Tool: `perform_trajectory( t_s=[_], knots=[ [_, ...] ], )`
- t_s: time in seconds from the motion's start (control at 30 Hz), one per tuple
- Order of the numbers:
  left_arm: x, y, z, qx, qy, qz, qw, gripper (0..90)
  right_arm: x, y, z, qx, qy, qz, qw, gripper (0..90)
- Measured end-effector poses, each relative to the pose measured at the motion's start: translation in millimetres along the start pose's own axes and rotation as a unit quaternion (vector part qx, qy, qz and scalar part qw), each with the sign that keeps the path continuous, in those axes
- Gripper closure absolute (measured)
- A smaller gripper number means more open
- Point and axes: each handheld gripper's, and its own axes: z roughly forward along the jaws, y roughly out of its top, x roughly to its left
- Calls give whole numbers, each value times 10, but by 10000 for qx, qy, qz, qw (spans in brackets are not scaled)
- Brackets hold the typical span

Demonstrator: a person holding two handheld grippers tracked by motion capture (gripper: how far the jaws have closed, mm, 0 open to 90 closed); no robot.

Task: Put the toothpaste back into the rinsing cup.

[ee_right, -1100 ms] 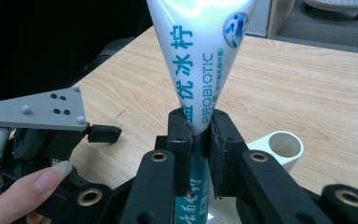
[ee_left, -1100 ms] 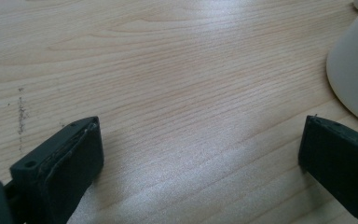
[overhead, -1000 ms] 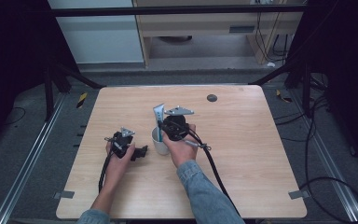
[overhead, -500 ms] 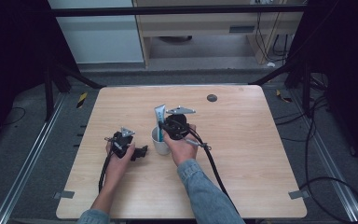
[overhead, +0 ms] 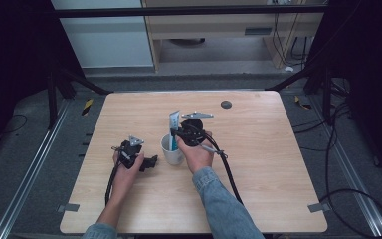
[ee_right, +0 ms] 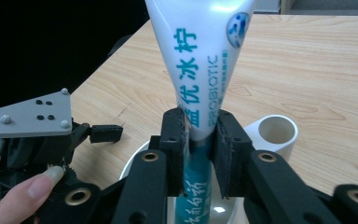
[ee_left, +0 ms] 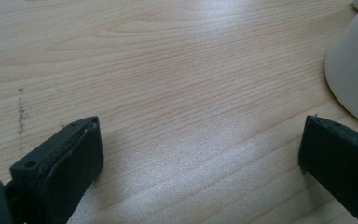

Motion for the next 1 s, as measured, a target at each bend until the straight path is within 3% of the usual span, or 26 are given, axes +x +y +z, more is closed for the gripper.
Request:
perform_trajectory(
  t_s=[0.43,0.67,1.0],
  knots=[
    [0,0,0,2,1,4,10000,0,14,-18,-52,6,-269,-307,9992,674],
    [0,0,0,2,-1,0,10000,0,12,-24,-94,14,-498,-616,9969,635],
    [0,0,0,1,-2,0,10000,0,23,-41,-113,90,-591,-850,9946,587]
  ],
)
